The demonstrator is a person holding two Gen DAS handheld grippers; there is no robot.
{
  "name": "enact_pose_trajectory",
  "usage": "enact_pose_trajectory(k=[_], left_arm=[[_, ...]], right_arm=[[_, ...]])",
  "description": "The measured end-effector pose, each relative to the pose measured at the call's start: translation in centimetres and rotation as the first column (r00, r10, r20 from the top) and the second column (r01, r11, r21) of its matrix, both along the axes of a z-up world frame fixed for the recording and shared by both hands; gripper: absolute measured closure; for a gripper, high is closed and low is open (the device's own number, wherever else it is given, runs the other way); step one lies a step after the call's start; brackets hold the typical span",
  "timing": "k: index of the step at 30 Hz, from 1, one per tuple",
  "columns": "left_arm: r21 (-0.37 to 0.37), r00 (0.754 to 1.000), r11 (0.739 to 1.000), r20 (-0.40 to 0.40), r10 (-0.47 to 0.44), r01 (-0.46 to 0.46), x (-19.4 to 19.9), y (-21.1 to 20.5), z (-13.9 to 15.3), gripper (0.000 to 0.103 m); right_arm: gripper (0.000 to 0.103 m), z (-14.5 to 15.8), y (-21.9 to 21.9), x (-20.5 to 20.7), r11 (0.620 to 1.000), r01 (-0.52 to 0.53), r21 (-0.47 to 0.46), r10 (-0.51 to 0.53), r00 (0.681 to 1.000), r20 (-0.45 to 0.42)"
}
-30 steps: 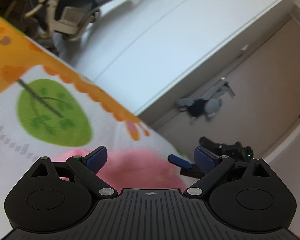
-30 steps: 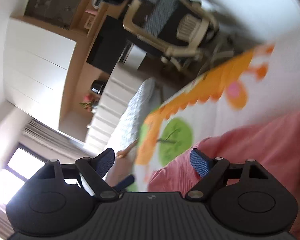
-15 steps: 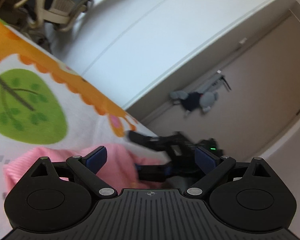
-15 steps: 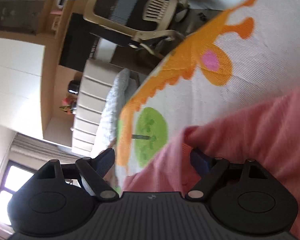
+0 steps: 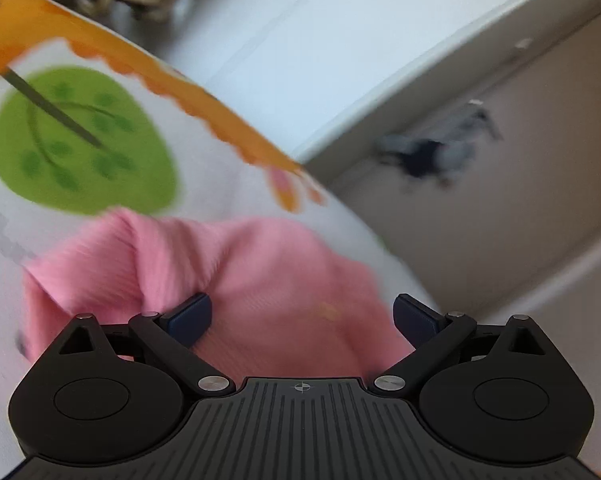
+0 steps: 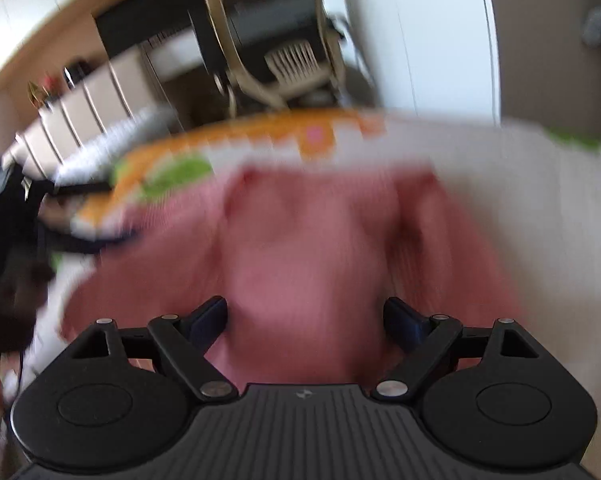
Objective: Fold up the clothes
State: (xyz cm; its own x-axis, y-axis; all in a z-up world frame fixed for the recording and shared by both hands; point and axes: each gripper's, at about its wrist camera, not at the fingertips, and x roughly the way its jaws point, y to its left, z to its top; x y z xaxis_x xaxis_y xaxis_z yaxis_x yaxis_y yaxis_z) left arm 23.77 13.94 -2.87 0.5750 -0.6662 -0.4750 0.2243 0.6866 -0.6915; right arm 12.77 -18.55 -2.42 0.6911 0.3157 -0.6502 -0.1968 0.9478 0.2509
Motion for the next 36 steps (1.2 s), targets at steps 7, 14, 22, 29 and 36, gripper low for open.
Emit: enact_pose_trajectory(k=[7,14,22,29,36], left_arm=[[0.209,0.975,0.975,0.219,0.035,-0.082,-4.0,1.5,4.8,0.003],[0.463,0.977,0.886,0.195,-0.082,-0.018,-9.2,0.2,3.4,0.003],[0.448,0.987,0.883,0.129,0.093,-0.142,-8.0,2.9,0.9,0.020],[0.440,0.996,0.895,0.079,0.046,-0.076,-9.0,0.6,0.4,0.030],[0.439,0.998,0.898,0.059,0.007,-0.032,-12.0,-1.5,0.8,0.024]], right_arm=[[0.009,0.1,1.4,-2.0,0.992,-0.077,-0.103,0.080,0.996,0.028],[0.013,2.7,-3.3,-3.3,0.986,0.150,-0.074,-0.139,0.981,0.132],[0.036,0.6,-4.5,-2.9,0.968,0.120,-0.222,-0.102,0.991,0.090],[0.037,-0.1,-4.1,-0.5,0.837,0.131,-0.531,-0.050,0.985,0.163],[0.044,3.1,-6.5,-0.8,0.878,0.250,-0.409,-0.186,0.964,0.190]])
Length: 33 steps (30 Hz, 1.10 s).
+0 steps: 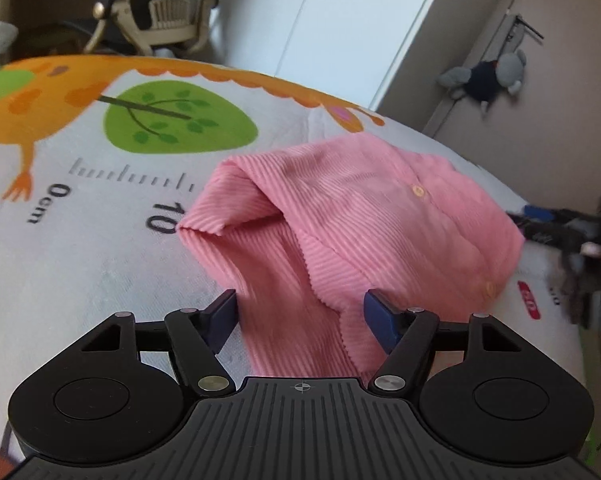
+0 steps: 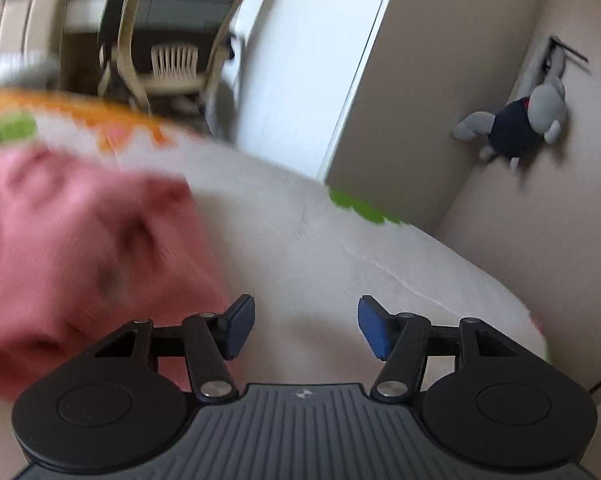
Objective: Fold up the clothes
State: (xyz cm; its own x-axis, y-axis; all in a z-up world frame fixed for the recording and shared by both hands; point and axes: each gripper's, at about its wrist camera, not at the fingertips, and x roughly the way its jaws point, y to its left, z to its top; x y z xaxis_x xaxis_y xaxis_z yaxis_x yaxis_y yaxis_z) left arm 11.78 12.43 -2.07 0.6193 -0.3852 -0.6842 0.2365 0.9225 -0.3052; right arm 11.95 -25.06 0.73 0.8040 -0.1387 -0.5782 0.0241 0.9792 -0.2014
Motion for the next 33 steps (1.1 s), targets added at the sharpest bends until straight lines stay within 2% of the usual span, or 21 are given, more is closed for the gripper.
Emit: enact_pose_trajectory(k=[2,4,6,8,10,12,14,17,19,21,23,25,26,27,29,30,31,33], left_arm=[[0.011,1.000,0.999,0.007,0.030,-0.030,0.0,0.1,0.0,0.021],[0.018,0.999,0.998,0.004,0.052,-0.052,0.2,0.3,-0.1,0.021],[0.018,0.998,0.998,0.003,0.064,-0.064,0.2,0.3,-0.2,0.021],[0.017,0.998,0.997,0.008,0.069,-0.069,0.2,0.3,-0.3,0.021],[0.017,0.997,0.997,0.015,0.074,-0.074,0.1,0.2,-0.4,0.021],[0.021,0.997,0.997,0.022,0.073,-0.073,0.1,0.2,-0.4,0.021],[0.029,0.997,0.997,0.029,0.071,-0.072,0.1,0.1,-0.4,0.021],[0.048,0.996,0.996,0.051,0.079,-0.082,0.4,0.2,-0.5,0.022],[0.073,0.991,0.990,0.075,0.112,-0.118,1.0,0.7,-0.5,0.027],[0.042,0.982,0.985,0.097,0.163,-0.168,1.8,2.0,0.2,0.034],[-0.058,0.977,0.984,0.130,0.172,-0.166,2.2,3.1,1.7,0.034],[-0.183,0.980,0.982,0.177,0.088,-0.055,2.3,2.9,3.5,0.032],[-0.246,0.981,0.969,0.190,0.033,0.015,2.4,2.4,4.0,0.027],[-0.309,0.981,0.947,0.192,-0.029,0.089,2.6,1.7,4.2,0.021],[-0.401,0.978,0.897,0.168,-0.127,0.185,3.3,-0.2,3.6,0.018],[-0.412,0.977,0.888,0.147,-0.154,0.202,3.7,-1.2,3.1,0.018],[-0.402,0.978,0.893,0.123,-0.169,0.205,4.2,-2.1,2.4,0.018],[-0.354,0.985,0.920,0.066,-0.157,0.170,5.0,-3.0,0.7,0.018]], right_arm=[[0.042,1.8,1.7,-1.2,0.994,-0.076,0.081,0.071,0.996,0.057],[0.039,3.2,4.1,-2.0,0.968,-0.191,0.162,0.176,0.979,0.106],[0.039,3.4,6.7,-2.1,0.919,-0.304,0.250,0.287,0.952,0.104],[0.039,1.8,9.0,-1.5,0.879,-0.362,0.310,0.362,0.930,0.057],[0.039,-0.7,11.2,-0.4,0.865,-0.374,0.333,0.401,0.916,-0.013],[0.035,-3.0,12.5,0.2,0.870,-0.368,0.328,0.407,0.912,-0.057],[0.034,-3.3,13.2,-0.1,0.880,-0.389,0.272,0.415,0.909,-0.042],[0.034,-3.0,12.9,-0.3,0.880,-0.387,0.274,0.415,0.908,-0.050],[0.034,-2.2,12.6,-1.7,0.888,-0.394,0.237,0.413,0.910,-0.034],[0.034,-1.3,12.7,-2.4,0.888,-0.420,0.188,0.426,0.904,0.008],[0.034,-1.0,12.7,-1.8,0.877,-0.438,0.199,0.445,0.895,0.006],[0.033,-1.9,13.3,-1.3,0.868,-0.444,0.220,0.461,0.887,-0.030],[0.029,-2.7,13.7,-1.2,0.870,-0.442,0.220,0.462,0.886,-0.046],[0.028,-3.2,14.0,-1.3,0.871,-0.443,0.214,0.462,0.886,-0.046],[0.027,-3.2,14.3,-1.7,0.869,-0.452,0.202,0.466,0.884,-0.027],[0.027,-3.0,14.0,-1.8,0.862,-0.456,0.219,0.474,0.880,-0.030],[0.027,-2.6,13.5,-1.9,0.854,-0.462,0.241,0.483,0.875,-0.034],[0.027,-1.7,12.1,-2.4,0.850,-0.462,0.253,0.483,0.875,-0.025]])
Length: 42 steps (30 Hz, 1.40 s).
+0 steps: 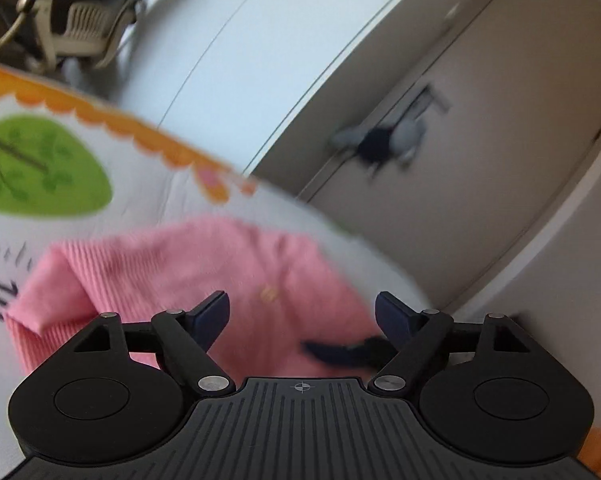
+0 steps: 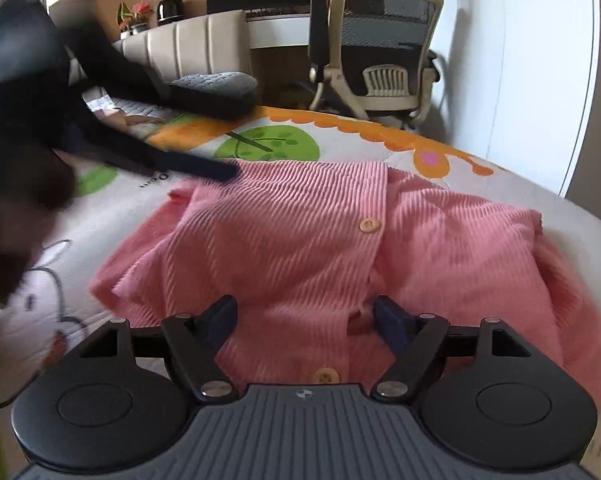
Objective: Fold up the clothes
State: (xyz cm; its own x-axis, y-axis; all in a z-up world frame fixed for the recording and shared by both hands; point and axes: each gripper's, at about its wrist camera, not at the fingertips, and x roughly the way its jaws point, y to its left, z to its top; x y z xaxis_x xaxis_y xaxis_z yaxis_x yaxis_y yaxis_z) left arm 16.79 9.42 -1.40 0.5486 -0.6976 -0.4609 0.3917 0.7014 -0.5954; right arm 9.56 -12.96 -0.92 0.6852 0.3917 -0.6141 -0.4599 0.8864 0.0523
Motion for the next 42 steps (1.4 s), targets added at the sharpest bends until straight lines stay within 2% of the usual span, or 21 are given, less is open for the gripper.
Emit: enact_pose_trajectory(k=[3,5,7,10,12,14,15,17,18,20,22,23,24,27,29,31,33,38,39,41,42], left_arm=[[0.009,0.998,0.999,-0.054,0.038,-0.037,0.8,0.6,-2.1,0.020],[-0.011,0.995,0.998,-0.067,0.068,-0.069,1.0,1.4,-2.5,0.020],[-0.032,0.992,0.995,-0.087,0.094,-0.097,1.3,2.1,-2.8,0.021],[-0.027,0.990,0.993,-0.089,0.110,-0.113,1.7,2.5,-2.9,0.022],[0.009,0.991,0.993,-0.069,0.116,-0.116,1.8,2.3,-2.5,0.023],[0.043,0.991,0.992,-0.055,0.122,-0.120,1.8,2.1,-2.1,0.023],[0.050,0.991,0.992,-0.057,0.123,-0.120,1.8,2.1,-1.9,0.022],[0.056,0.991,0.991,-0.054,0.126,-0.123,1.4,2.1,-1.4,0.017],[0.057,0.992,0.991,-0.041,0.122,-0.120,0.9,2.1,-1.0,0.012],[0.041,0.994,0.993,-0.009,0.108,-0.108,-0.3,2.2,0.0,0.010],[0.015,0.996,0.996,0.021,0.084,-0.084,-1.5,2.2,0.8,0.010],[0.009,0.997,0.998,0.035,0.069,-0.070,-2.0,2.1,1.1,0.009],[0.015,0.997,0.998,0.050,0.052,-0.053,-2.6,1.9,1.4,0.009],[0.096,0.996,0.995,0.083,-0.007,-0.001,-4.1,0.7,1.5,0.008],[0.156,0.995,0.987,0.089,-0.040,0.026,-4.8,-0.2,0.9,0.008],[0.187,0.996,0.982,0.073,-0.050,0.036,-5.2,-0.7,0.0,0.007],[0.186,0.998,0.982,0.044,-0.047,0.038,-5.1,-0.7,-0.9,0.007],[0.155,1.000,0.987,-0.005,-0.028,0.028,-4.5,-0.4,-1.9,0.004],[0.143,1.000,0.989,-0.015,-0.026,0.028,-4.4,-0.3,-2.0,0.003],[0.125,0.999,0.992,-0.022,-0.027,0.030,-4.4,-0.2,-2.3,0.001],[0.121,0.999,0.992,-0.021,-0.029,0.032,-4.4,-0.2,-2.3,0.000]], right_arm=[[0.027,2.0,-2.6,-0.8,0.997,0.071,-0.011,-0.070,0.993,0.092],[0.027,2.9,-4.3,-0.6,0.984,0.176,-0.025,-0.169,0.972,0.165],[0.027,2.2,-5.4,0.3,0.967,0.243,-0.078,-0.225,0.956,0.190],[0.027,-1.0,-5.6,1.4,0.963,0.239,-0.128,-0.228,0.969,0.095],[0.027,-1.7,-5.1,0.7,0.963,0.235,-0.129,-0.223,0.970,0.096],[0.027,-1.4,-4.3,-0.2,0.978,0.145,-0.149,-0.137,0.989,0.063],[0.027,-1.1,-3.8,-0.8,0.977,0.123,-0.175,-0.112,0.991,0.073],[0.027,-0.1,-3.0,-2.0,0.963,0.132,-0.234,-0.095,0.982,0.163],[0.027,0.9,-3.2,-2.3,0.970,0.137,-0.202,-0.099,0.977,0.189],[0.027,3.2,-4.1,-2.3,0.989,0.140,-0.045,-0.130,0.975,0.181],[0.025,4.3,-5.9,-0.8,0.970,0.111,0.217,-0.124,0.991,0.046],[0.024,4.6,-6.8,0.1,0.931,0.104,0.351,-0.100,0.995,-0.030],[0.024,4.4,-7.7,1.2,0.871,0.120,0.476,-0.074,0.991,-0.115],[0.024,1.5,-8.7,4.4,0.713,0.226,0.664,-0.004,0.948,-0.318],[0.024,-0.5,-8.5,5.7,0.654,0.300,0.695,0.019,0.911,-0.411],[0.024,-2.3,-7.8,6.3,0.641,0.357,0.679,0.010,0.881,-0.473],[0.023,-3.1,-7.3,6.8,0.634,0.363,0.683,0.048,0.863,-0.503],[0.019,-1.8,-7.3,7.1,0.584,0.308,0.751,0.138,0.874,-0.466],[0.019,-1.2,-7.3,6.9,0.605,0.295,0.739,0.112,0.888,-0.447],[0.019,0.5,-7.4,6.1,0.684,0.279,0.674,-0.006,0.926,-0.377],[0.019,1.3,-7.4,5.6,0.707,0.269,0.654,-0.047,0.941,-0.336]])
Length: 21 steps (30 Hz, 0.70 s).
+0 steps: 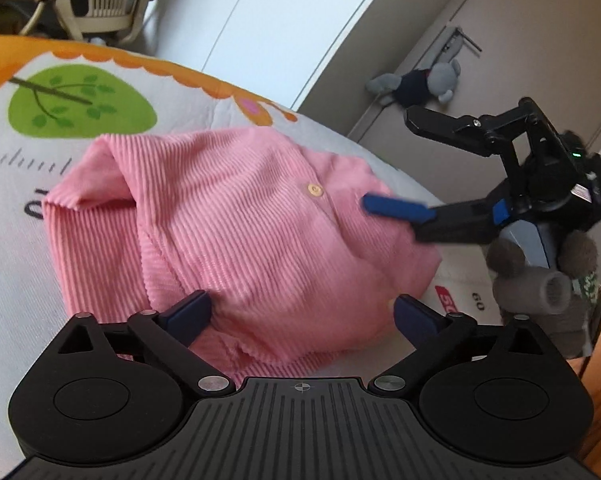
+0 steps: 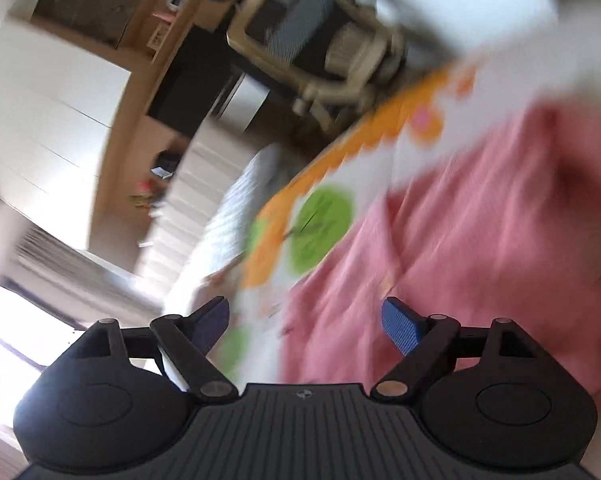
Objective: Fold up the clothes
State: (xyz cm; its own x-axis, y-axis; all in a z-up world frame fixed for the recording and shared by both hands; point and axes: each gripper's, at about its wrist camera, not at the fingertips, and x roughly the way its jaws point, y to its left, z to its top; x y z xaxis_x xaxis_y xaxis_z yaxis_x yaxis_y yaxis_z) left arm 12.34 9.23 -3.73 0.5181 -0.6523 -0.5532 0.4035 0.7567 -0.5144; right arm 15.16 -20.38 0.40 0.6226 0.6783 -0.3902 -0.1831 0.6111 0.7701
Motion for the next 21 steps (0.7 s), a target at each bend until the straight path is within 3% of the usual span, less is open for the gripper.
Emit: enact_pose_trajectory(k=[3,5,7,9,12,17,21], left_arm=[[0.044,1.000,0.999,0.020,-0.006,0.005,-0.3,-0.8,0.1,0.000],[0.076,0.999,0.997,0.038,-0.008,0.005,-0.5,-1.3,0.2,0.000],[0.097,0.999,0.995,0.051,-0.006,0.000,-0.7,-1.7,0.3,0.000],[0.114,0.998,0.993,0.060,-0.003,-0.004,-0.9,-1.9,0.3,0.000],[0.115,0.998,0.993,0.060,-0.007,0.000,-0.9,-1.9,0.4,0.000],[0.113,0.998,0.994,0.060,-0.006,-0.001,-0.8,-1.9,0.3,0.000],[0.123,0.997,0.992,0.071,-0.011,0.002,-1.0,-2.1,0.3,0.000]], right_arm=[[0.019,1.2,0.3,-0.3,1.000,-0.014,0.004,0.014,0.998,0.064],[0.019,1.1,0.8,0.2,0.995,-0.078,0.056,0.075,0.996,0.054],[0.018,0.0,1.9,0.8,0.988,-0.129,0.085,0.130,0.991,-0.005],[0.018,-1.9,2.9,1.2,0.988,-0.145,0.050,0.149,0.983,-0.104],[0.024,-3.5,3.0,1.3,0.992,-0.119,-0.048,0.108,0.978,-0.177],[0.019,-0.8,0.7,0.6,0.998,-0.052,-0.041,0.047,0.993,-0.107],[0.017,-1.0,0.8,1.2,0.996,-0.076,-0.047,0.067,0.984,-0.166]])
